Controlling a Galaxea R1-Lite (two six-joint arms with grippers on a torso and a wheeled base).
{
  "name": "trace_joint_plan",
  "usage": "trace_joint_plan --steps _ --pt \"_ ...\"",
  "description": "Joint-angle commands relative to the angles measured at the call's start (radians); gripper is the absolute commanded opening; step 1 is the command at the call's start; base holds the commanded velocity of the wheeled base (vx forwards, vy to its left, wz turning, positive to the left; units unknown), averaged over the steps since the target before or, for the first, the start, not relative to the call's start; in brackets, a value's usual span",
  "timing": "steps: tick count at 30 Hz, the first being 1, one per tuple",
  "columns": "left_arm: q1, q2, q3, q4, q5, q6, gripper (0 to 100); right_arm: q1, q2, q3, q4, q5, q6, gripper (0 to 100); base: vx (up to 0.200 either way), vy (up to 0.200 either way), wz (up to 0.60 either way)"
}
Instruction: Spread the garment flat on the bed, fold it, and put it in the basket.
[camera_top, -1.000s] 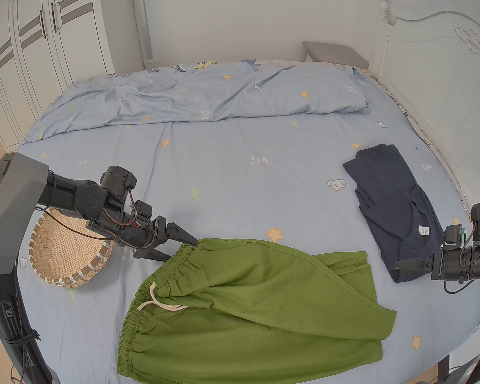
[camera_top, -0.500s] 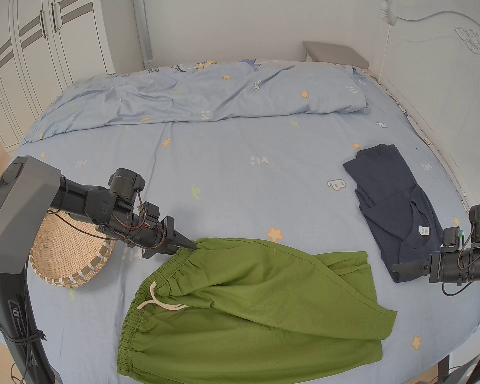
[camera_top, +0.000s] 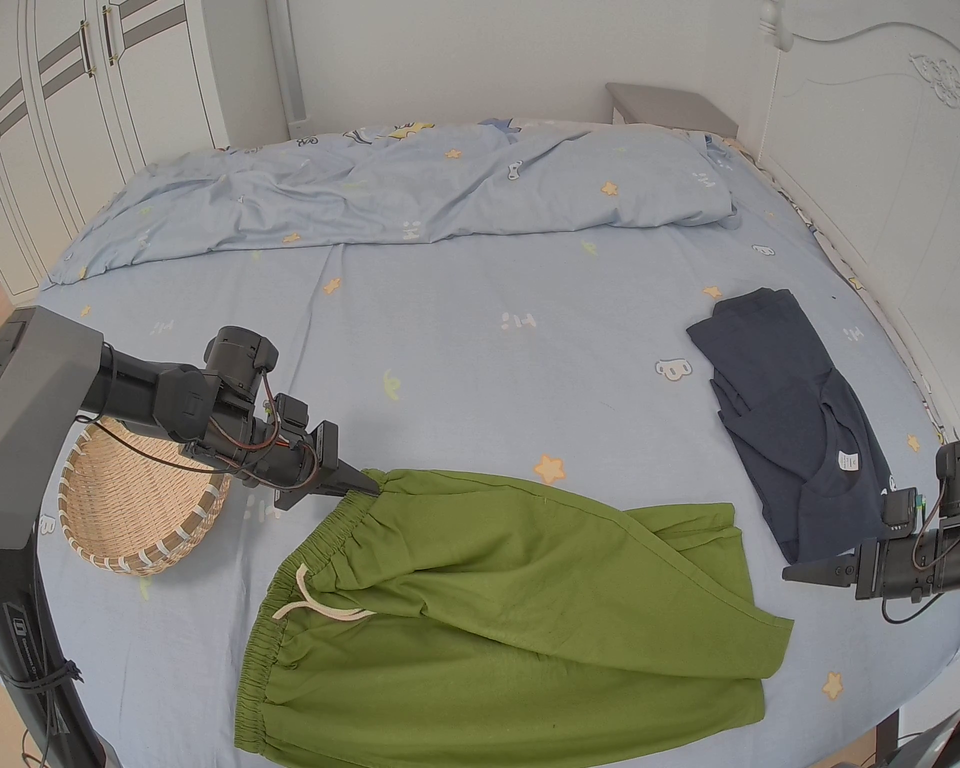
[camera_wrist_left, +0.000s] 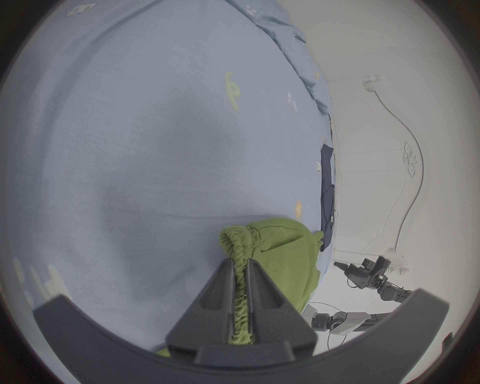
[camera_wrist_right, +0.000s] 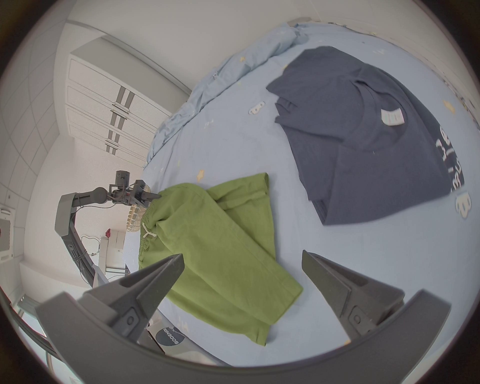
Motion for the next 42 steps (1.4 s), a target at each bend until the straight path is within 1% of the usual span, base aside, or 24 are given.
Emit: trace_joint_plan --steps 1,4,12,26,30,35,42 --pt "0.011 -0.070 0.011 0.004 0.000 -0.013 0 -0.026 -0.034 0.062 -0.001 0.000 0.001 100 0.000 0.000 0.00" --pt "0.015 -0.081 0.015 0.003 0.000 -0.014 0 -0.035 -0.051 0.105 -0.001 0.000 0.001 100 0.000 0.000 0.00" --pt "0.012 -0.081 0.025 0.000 0.000 -0.014 0 -0.023 -0.036 0.159 -0.010 0.004 0.001 100 0.000 0.000 0.00" --pt "0.015 -0.084 0.025 -0.002 0.001 -0.014 0 -0.023 0.111 0.163 -0.058 0.004 0.008 100 0.000 0.000 0.00" --pt "0.015 -0.084 0.026 0.000 0.001 -0.014 0 -0.021 0.234 0.162 -0.144 0.007 0.008 100 0.000 0.000 0.00" --pt "0.017 -0.082 0.025 0.000 0.001 -0.014 0 -0.015 0.288 0.180 -0.259 0.016 0.008 100 0.000 0.000 0.00" --pt "0.017 -0.082 0.026 0.000 0.001 -0.014 0 0.023 0.299 0.169 -0.280 0.016 0.014 100 0.000 0.000 0.00"
